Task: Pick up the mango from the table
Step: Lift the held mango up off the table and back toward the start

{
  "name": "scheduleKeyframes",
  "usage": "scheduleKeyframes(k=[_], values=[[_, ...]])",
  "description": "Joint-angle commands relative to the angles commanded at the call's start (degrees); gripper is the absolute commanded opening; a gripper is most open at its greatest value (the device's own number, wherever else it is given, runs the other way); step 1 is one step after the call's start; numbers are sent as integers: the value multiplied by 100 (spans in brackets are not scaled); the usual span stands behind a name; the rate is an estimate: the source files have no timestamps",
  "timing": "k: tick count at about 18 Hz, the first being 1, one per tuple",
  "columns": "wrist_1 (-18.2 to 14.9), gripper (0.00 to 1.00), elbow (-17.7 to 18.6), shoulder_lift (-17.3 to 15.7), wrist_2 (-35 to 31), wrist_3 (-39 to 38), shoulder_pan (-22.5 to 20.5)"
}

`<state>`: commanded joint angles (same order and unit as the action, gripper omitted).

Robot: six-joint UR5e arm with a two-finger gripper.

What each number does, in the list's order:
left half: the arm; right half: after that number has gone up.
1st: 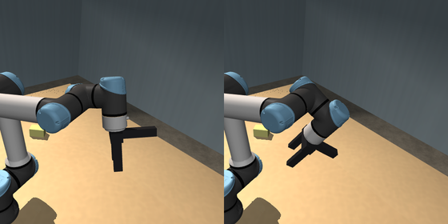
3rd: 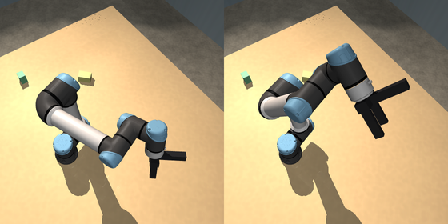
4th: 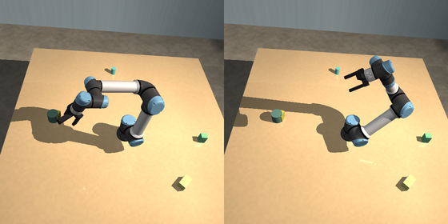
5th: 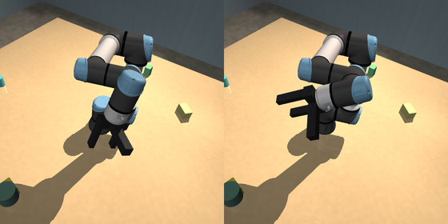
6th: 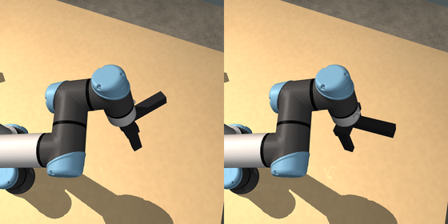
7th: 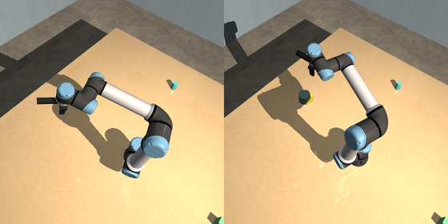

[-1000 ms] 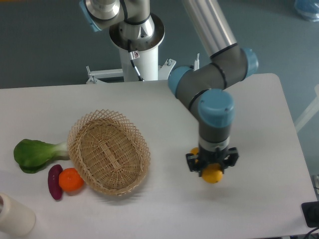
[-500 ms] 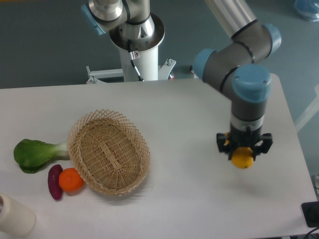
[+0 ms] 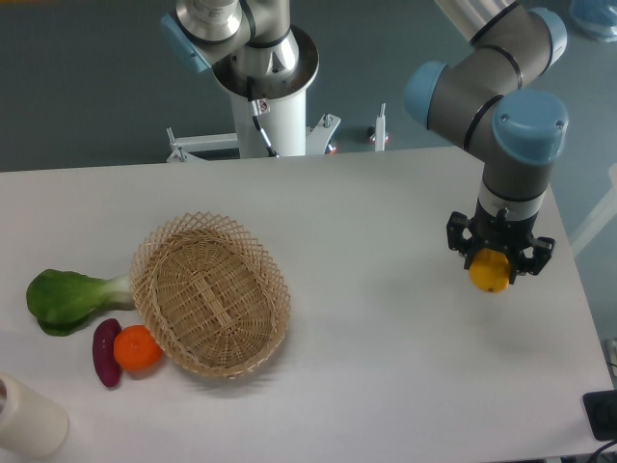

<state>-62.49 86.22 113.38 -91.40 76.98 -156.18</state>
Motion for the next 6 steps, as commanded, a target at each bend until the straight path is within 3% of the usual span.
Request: scheduleKeyframes(k=[6], values=[[17,40,17,35,-186,28,26]])
